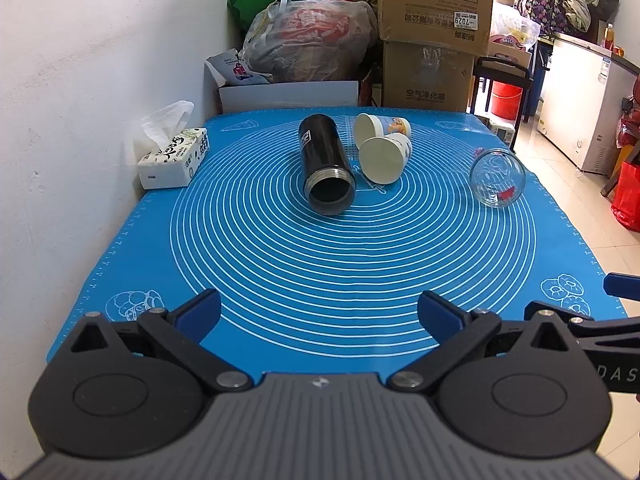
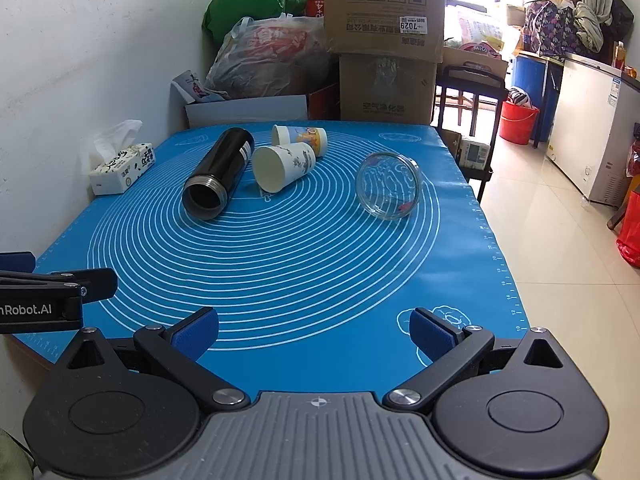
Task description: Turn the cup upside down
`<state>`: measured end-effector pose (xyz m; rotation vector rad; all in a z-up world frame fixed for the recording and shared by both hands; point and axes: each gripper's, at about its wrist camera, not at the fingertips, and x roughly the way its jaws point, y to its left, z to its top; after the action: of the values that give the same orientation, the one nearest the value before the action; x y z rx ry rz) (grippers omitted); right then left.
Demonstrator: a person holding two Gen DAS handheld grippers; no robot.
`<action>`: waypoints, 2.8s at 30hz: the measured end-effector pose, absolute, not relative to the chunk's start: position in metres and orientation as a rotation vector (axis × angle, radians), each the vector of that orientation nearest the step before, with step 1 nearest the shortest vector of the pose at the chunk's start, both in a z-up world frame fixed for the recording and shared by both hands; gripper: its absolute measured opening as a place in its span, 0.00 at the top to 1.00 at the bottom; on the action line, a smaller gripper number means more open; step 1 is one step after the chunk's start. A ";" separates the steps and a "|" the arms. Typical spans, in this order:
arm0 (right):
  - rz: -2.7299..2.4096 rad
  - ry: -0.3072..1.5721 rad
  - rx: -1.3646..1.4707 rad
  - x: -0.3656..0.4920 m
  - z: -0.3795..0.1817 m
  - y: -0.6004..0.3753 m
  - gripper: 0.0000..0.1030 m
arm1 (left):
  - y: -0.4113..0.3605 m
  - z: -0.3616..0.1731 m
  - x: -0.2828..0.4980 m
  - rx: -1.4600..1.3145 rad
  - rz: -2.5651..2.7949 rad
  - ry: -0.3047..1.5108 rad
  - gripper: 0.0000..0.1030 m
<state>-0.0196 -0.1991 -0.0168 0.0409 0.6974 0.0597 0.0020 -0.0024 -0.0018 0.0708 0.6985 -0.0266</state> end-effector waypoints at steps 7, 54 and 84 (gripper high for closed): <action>0.058 0.697 0.043 -0.019 -0.017 -0.199 0.00 | -0.002 -0.002 0.003 0.068 -0.025 0.701 0.00; 0.050 0.618 0.084 0.101 -0.031 -0.240 0.02 | -0.011 -0.015 0.182 0.073 0.037 0.684 0.00; 0.020 0.682 0.121 0.127 -0.063 -0.262 0.02 | -0.012 -0.058 0.294 -0.022 0.019 0.916 0.35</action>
<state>0.1267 -0.2625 -0.0627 0.1212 0.6822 0.0199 0.2937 -0.0121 -0.0582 -0.0216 0.9155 0.0187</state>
